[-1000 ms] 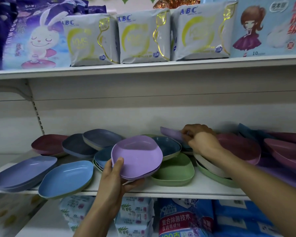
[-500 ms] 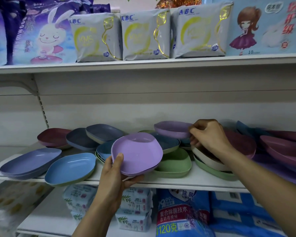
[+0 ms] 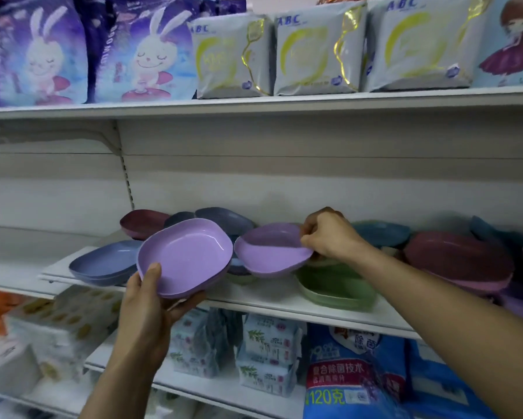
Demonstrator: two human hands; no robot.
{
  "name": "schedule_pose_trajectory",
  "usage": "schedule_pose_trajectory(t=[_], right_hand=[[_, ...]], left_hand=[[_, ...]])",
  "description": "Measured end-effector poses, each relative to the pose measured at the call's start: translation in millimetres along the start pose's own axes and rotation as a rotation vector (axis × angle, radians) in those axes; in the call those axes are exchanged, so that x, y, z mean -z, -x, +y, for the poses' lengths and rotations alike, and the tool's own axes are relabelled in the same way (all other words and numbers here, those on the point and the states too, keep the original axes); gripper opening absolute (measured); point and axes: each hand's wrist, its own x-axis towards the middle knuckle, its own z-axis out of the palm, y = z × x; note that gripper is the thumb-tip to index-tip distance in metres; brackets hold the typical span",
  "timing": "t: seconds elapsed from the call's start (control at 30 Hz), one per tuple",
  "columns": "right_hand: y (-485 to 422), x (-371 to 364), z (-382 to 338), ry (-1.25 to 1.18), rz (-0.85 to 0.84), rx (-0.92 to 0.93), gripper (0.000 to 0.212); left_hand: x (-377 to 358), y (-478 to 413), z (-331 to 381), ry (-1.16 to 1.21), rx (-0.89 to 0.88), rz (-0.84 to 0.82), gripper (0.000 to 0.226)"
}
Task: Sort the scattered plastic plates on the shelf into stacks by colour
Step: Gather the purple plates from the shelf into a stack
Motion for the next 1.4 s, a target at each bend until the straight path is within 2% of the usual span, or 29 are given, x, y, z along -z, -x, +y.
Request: schedule_pose_trajectory(t=[0.13, 0.23, 0.37, 0.47, 0.7, 0.83, 1.07, 1.23, 1.4], right_hand=[[-24.4, -36.7, -25.5, -0.009, 0.022, -0.012, 0.010], [-43.1, -56.4, -38.0, 0.123, -0.021, -0.059, 0.012], [-57.8, -62.5, -46.6, 0.244, -0.090, -0.183, 0.021], [-63.3, -60.8, -49.9, 0.241, -0.104, -0.226, 0.020], [-63.6, -62.8, -50.8, 0.393, 0.030, -0.174, 0.014], [-62.8, -63.6, -44.2, 0.313, 0.068, -0.111, 0.019], [-56.7, -60.6, -38.9, 0.263, 0.158, -0.071, 0.012], [-51.0, -55.6, -42.7, 0.026, 0.227, -0.089, 0.016], [-44.5, -58.5, -56.0, -0.153, 0.204, -0.040, 0.014]], left_hand=[[28.9, -7.9, 12.5, 0.023, -0.040, 0.057, 0.034], [48.1, -16.0, 19.5, 0.016, -0.056, 0.096, 0.036], [64.1, -27.2, 23.1, -0.002, -0.049, 0.121, 0.037], [65.7, -34.6, 24.0, -0.009, -0.041, 0.089, 0.037], [58.7, -47.8, 17.1, -0.030, 0.017, 0.004, 0.035], [57.5, -51.5, 12.3, -0.038, 0.038, -0.021, 0.035], [57.0, -55.1, 15.3, -0.044, 0.050, -0.032, 0.035], [58.2, -55.0, 16.4, -0.058, 0.057, -0.045, 0.035], [53.5, -50.1, 15.8, -0.078, 0.046, -0.067, 0.033]])
